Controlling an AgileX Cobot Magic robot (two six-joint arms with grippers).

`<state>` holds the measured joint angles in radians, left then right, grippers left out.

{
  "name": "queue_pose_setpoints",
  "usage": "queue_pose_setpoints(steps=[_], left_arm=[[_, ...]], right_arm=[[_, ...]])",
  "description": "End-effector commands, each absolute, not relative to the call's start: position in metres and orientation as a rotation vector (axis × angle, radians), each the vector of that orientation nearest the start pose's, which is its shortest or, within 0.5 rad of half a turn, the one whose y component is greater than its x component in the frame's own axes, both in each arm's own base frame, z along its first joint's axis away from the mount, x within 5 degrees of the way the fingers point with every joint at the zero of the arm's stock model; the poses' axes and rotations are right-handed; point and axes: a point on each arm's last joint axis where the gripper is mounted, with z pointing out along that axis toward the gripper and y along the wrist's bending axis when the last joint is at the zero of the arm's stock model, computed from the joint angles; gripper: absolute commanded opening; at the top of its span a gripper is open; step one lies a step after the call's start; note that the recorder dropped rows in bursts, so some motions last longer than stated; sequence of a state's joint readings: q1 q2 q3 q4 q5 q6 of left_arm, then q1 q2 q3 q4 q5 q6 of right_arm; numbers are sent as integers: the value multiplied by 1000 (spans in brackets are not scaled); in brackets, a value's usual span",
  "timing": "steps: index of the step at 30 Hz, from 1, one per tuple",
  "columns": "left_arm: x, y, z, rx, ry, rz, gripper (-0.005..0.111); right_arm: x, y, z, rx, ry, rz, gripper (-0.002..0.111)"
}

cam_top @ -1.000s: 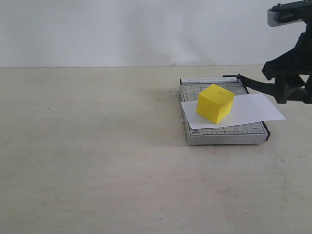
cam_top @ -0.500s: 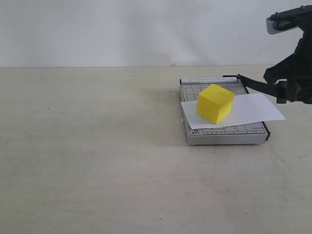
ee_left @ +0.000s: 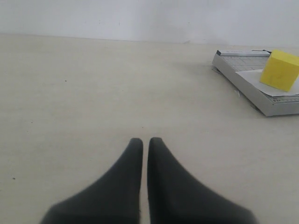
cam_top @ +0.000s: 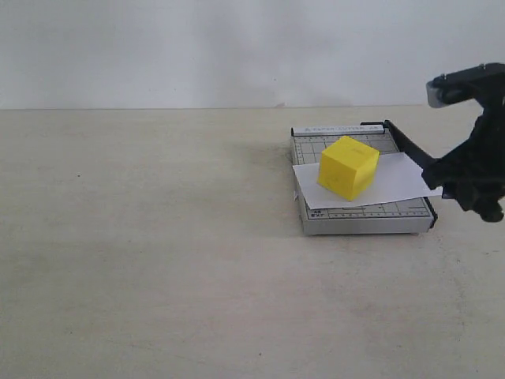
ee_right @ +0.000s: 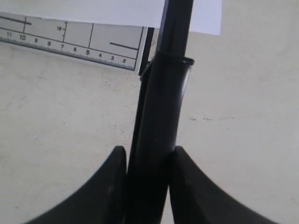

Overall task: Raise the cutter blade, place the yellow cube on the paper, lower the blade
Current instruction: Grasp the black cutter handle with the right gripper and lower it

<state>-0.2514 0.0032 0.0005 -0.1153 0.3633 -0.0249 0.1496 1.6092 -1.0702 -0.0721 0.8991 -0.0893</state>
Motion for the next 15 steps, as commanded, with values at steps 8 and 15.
queue_pose_setpoints(steps=[8,15], left_arm=[[50,-17,181,136,1850,-311,5],[50,-17,181,136,1850,-311,5]], right_arm=[[262,39,157,-388,2945,4,0],[254,38,145,-384,2915,5,0]])
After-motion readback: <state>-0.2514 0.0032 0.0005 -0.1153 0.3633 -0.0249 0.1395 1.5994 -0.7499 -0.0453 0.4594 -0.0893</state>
